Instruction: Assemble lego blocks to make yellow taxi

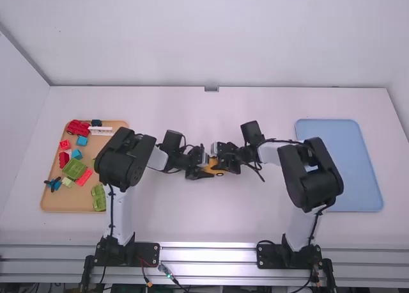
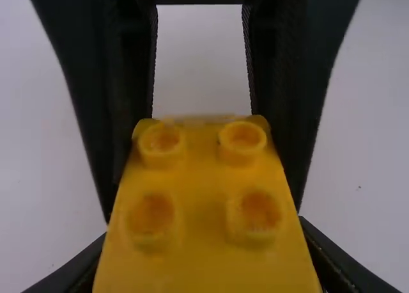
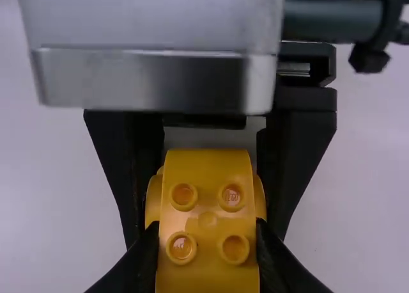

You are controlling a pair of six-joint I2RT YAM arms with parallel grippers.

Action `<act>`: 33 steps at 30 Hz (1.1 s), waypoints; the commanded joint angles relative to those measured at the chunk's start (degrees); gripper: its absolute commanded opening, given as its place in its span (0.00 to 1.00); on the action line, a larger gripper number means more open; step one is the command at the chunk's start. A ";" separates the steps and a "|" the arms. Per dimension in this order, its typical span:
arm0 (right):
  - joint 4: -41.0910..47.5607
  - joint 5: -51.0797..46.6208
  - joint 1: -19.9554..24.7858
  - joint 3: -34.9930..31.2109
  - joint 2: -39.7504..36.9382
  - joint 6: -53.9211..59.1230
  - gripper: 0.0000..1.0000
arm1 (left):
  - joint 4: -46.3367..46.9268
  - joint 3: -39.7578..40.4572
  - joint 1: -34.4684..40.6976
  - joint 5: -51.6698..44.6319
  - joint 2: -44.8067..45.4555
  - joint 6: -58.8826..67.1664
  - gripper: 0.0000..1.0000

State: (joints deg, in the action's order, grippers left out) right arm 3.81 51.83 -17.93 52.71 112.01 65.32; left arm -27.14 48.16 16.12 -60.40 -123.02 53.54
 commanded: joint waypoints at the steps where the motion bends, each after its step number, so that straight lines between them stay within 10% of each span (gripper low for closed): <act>1: 1.99 -0.94 2.97 1.16 1.14 2.49 0.00 | 0.74 -0.22 -0.68 0.02 -1.07 -0.17 0.22; 33: 6.95 -17.92 -3.58 0.50 0.39 -2.49 0.00 | 1.77 -0.22 -0.68 4.61 -1.07 -0.17 0.22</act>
State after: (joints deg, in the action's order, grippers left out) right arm 10.04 44.18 -19.84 55.16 110.63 64.79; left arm -26.20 48.14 15.57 -59.55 -123.02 54.83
